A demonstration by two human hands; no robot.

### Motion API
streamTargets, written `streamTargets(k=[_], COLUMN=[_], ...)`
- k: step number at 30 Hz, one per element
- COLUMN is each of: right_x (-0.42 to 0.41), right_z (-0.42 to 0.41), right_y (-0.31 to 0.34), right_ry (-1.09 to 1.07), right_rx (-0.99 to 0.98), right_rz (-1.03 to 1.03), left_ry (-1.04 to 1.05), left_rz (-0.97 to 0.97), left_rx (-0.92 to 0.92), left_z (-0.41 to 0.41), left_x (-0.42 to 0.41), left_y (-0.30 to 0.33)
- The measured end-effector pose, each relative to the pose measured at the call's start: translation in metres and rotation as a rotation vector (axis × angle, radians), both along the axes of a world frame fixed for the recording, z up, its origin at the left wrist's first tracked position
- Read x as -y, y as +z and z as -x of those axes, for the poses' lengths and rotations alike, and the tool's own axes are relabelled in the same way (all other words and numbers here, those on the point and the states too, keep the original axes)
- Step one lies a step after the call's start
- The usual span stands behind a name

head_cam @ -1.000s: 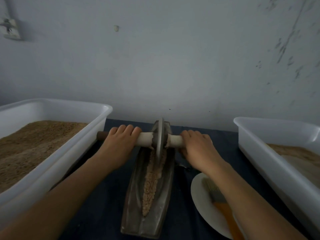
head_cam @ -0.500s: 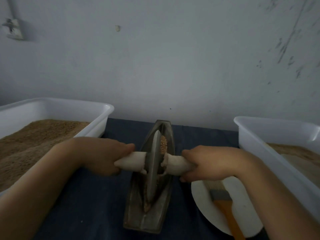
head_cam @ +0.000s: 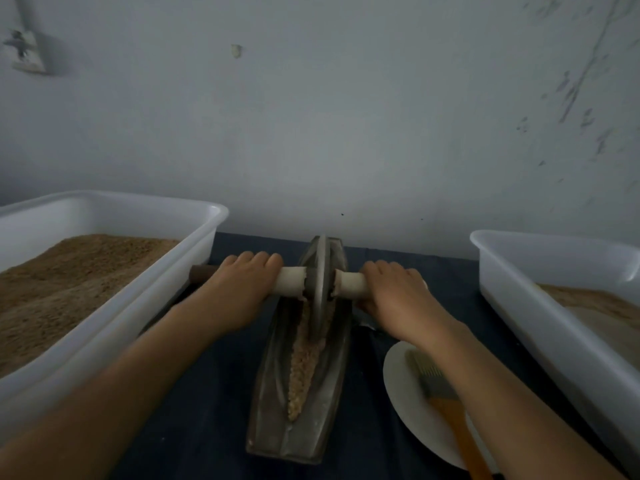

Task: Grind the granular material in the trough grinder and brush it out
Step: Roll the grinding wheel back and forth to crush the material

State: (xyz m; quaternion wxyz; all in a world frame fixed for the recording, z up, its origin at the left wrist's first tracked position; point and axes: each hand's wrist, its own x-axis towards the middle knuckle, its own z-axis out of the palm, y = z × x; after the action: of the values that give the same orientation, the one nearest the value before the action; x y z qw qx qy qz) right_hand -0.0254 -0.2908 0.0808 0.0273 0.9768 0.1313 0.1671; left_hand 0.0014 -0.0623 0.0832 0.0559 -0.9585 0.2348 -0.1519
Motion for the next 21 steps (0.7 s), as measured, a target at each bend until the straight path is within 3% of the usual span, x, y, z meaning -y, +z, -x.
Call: streamTargets(k=[2, 5, 9, 14, 21], right_x=[-0.001, -0.002, -0.005, -0.009, -0.009], right_z=[0.0, 0.002, 0.018, 0.045, 0.047], right_y=[-0.004, 0.0, 0.023, 0.055, 0.058], right_ry=[-0.005, -0.003, 0.024, 0.109, 0.123], right_rx=[0.059, 0.025, -0.295, -0.646, -0.673], right_rz=[-0.007, 0.014, 0.019, 0.024, -0.008], left_ry=[0.027, -0.02, -0.091, -0.087, -0.083], left_rz=[-0.018, -0.011, -0.043, -0.112, -0.07], left_rx=[0.133, 0.13, -0.098, -0.606, -0.747], left_z=[-0.003, -0.004, 0.007, 0.034, 0.037], left_x=[0.003, 0.0, -0.007, -0.014, -0.02], left_y=[-0.009, -0.008, 0.009, 0.043, 0.047])
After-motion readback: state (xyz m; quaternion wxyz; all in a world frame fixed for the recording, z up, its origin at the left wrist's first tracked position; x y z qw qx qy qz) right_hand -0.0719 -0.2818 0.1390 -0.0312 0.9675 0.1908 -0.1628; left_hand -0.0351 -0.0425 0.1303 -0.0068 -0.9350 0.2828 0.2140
